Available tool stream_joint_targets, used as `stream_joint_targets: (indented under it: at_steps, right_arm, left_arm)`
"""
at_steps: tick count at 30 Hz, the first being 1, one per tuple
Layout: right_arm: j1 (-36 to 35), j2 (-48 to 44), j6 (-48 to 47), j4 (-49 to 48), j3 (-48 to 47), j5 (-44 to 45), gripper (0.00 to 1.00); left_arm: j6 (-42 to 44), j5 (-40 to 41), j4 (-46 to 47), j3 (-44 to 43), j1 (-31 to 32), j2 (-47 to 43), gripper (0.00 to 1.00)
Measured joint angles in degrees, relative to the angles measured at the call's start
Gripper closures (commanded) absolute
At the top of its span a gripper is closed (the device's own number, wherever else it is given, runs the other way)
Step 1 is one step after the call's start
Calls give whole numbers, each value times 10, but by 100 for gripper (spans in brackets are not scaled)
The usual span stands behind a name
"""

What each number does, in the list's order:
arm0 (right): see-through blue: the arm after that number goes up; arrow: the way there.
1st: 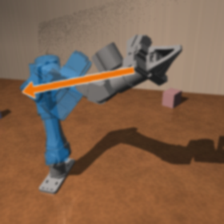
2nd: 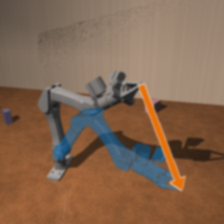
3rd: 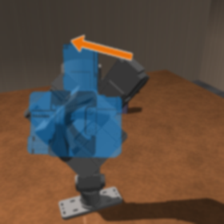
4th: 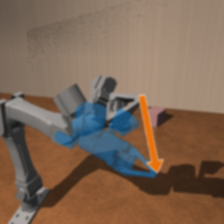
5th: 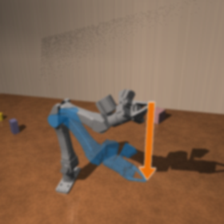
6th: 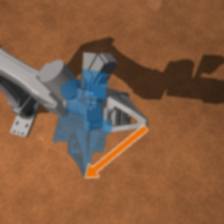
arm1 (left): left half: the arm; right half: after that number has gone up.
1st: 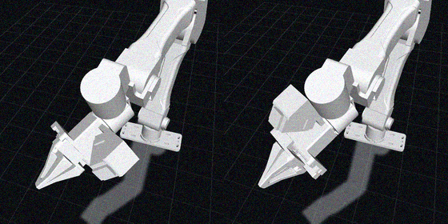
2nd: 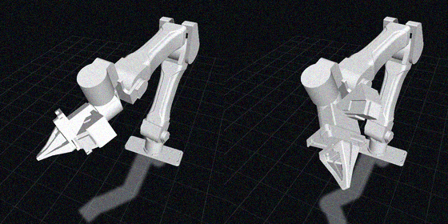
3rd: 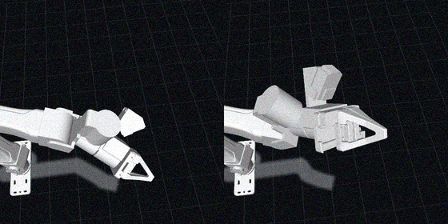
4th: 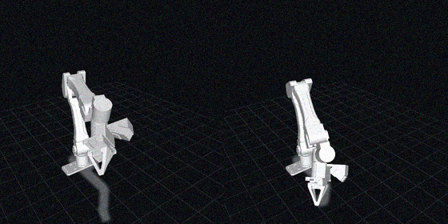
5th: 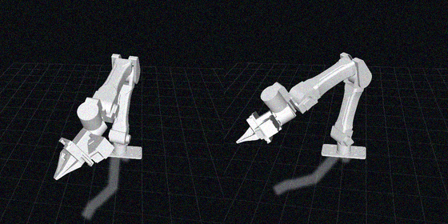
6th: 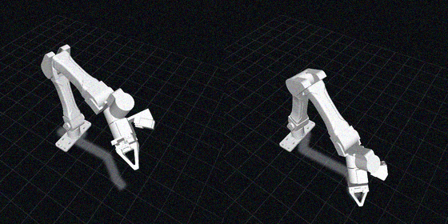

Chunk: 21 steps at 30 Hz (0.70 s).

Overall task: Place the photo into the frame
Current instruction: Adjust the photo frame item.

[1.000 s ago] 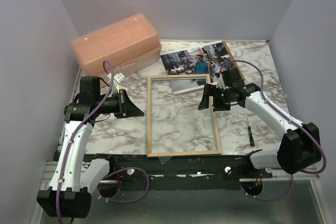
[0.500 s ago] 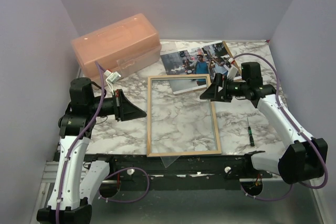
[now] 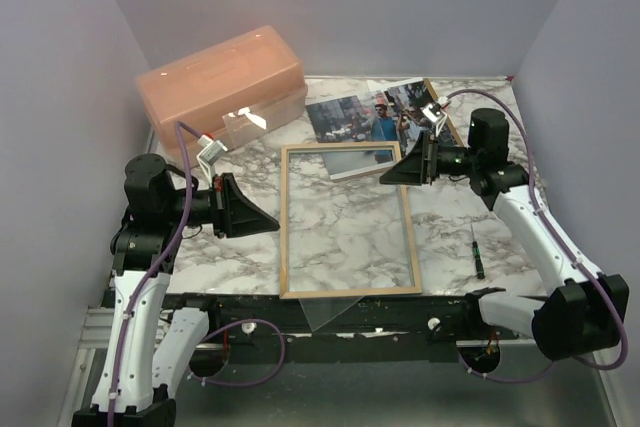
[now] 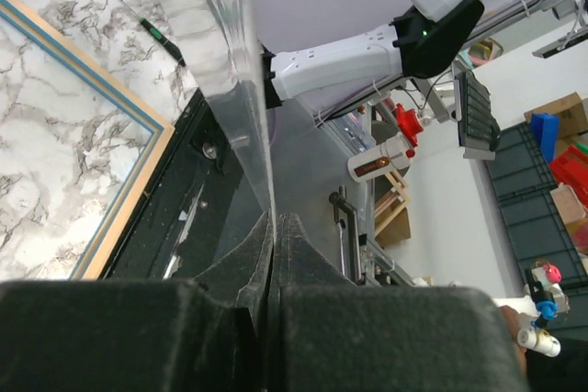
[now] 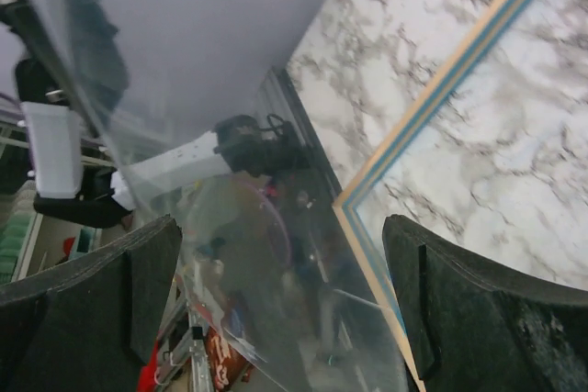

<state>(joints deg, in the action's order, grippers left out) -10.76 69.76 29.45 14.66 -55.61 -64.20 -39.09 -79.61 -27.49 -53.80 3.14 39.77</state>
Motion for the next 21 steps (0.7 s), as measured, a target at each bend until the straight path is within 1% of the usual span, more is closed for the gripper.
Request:
stream_joint_targets:
  at_steps: [2,7,9,11,12,17,21]
  right_arm:
    - [0,-27,33,-46,6,-19,1]
    - [5,-53,79,-107,8,-47,5]
    - [4,-52,93,-123,8,-55,10]
    - [3,-52,105,-134,8,-60,21]
    - [3,-52,109,-140,8,-62,25]
    - [4,-54,128,-155,7,-71,41]
    - [4,-63,138,-158,6,-73,42]
  left_arm:
    - [-1,-1,0,4,0,5,100]
    - [1,-5,5,10,0,12,100]
    - [3,-5,4,13,0,13,100]
    - [7,-4,2,14,0,15,100]
    - [13,-3,0,14,0,17,100]
    - [52,10,-37,10,1,35,100]
    - [76,34,-63,8,1,55,100]
